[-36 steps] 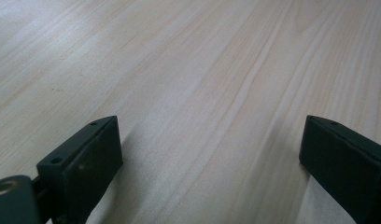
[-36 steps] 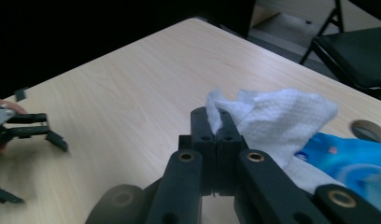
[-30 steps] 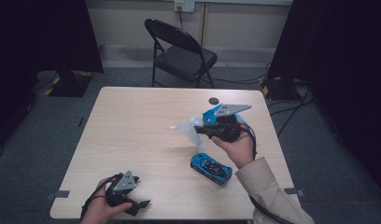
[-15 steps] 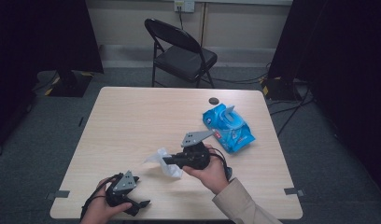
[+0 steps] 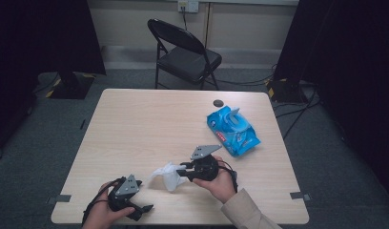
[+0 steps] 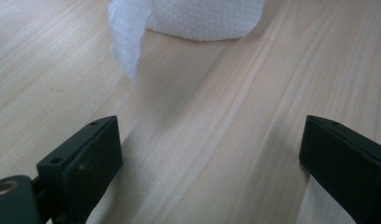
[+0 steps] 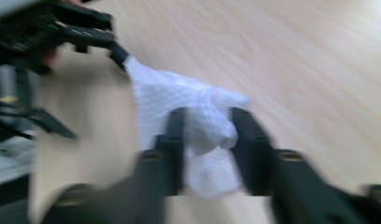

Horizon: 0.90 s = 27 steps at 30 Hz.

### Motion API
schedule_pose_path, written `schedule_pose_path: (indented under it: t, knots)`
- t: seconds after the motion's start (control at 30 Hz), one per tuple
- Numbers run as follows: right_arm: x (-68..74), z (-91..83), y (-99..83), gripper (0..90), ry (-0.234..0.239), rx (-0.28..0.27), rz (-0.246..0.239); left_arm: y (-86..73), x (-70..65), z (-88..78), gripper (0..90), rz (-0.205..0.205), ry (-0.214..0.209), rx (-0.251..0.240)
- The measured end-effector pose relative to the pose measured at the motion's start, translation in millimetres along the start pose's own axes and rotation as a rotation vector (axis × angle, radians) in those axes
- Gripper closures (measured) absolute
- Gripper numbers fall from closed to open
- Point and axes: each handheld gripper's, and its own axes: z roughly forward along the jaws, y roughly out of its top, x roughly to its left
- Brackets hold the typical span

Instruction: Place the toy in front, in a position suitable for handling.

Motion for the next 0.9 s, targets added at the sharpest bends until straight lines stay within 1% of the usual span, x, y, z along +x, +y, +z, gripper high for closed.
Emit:
schedule_pose_path:
  t: [0.07,0.1,0.13,0.17,0.2,0.23,0.27,0.33,0.47,0.63,0.73,0.8,0.83,0.9]
  knots:
    - [-3.0,-5.2,-1.2,41.6,-0.02,-0.001,0.008,0.0,0.0,0.0,5.2,0.0,0.0,0.0]
    - [-4.5,-8.6,-1.7,35.3,-0.032,0.003,-0.004,0.0,0.0,0.0,5.2,0.0,0.0,0.0]
    - [-5.9,-13.3,-2.3,31.3,-0.046,0.001,-0.007,0.0,0.0,0.0,5.2,0.0,0.0,0.0]
    - [-7.3,-18.5,-3.2,30.0,-0.059,-0.002,-0.013,0.0,0.0,0.0,5.2,0.0,0.0,0.0]
    - [-9.1,-23.3,-4.4,29.3,-0.07,0.01,-0.023,0.0,0.0,0.0,5.2,0.0,0.0,-0.001]
    - [-10.9,-28.1,-6.6,26.0,-0.075,0.008,-0.019,0.0,0.0,0.0,5.2,0.0,0.0,0.0]
    - [-12.8,-32.5,-9.9,24.5,-0.081,0.001,-0.009,0.0,0.0,0.0,5.2,0.0,0.0,0.0]
    - [-16.0,-41.1,-17.1,22.1,-0.102,0.005,0.0,0.0,0.0,0.0,5.2,0.0,0.0,0.0]
    - [-22.7,-57.6,-33.6,21.8,-0.137,0.011,0.021,0.0,0.0,0.1,5.2,0.0,0.0,-0.001]
    - [-31.8,-75.0,-52.6,19.6,-0.168,0.004,0.068,0.1,0.2,-0.2,5.2,0.001,-0.002,0.002]
    - [-34.7,-82.7,-63.4,18.6,-0.186,0.006,0.08,0.1,0.2,-0.2,5.2,0.001,-0.003,0.003]
    - [-36.3,-86.4,-70.5,15.4,-0.198,0.005,0.1,0.1,0.2,-0.3,5.2,0.001,-0.003,0.003]
    - [-36.9,-87.9,-73.6,15.3,-0.206,0.006,0.107,0.1,0.2,-0.3,5.2,0.001,-0.003,0.003]
    - [-38.2,-90.1,-78.9,15.2,-0.213,0.014,0.108,0.1,0.2,-0.2,5.2,0.001,-0.003,0.003]
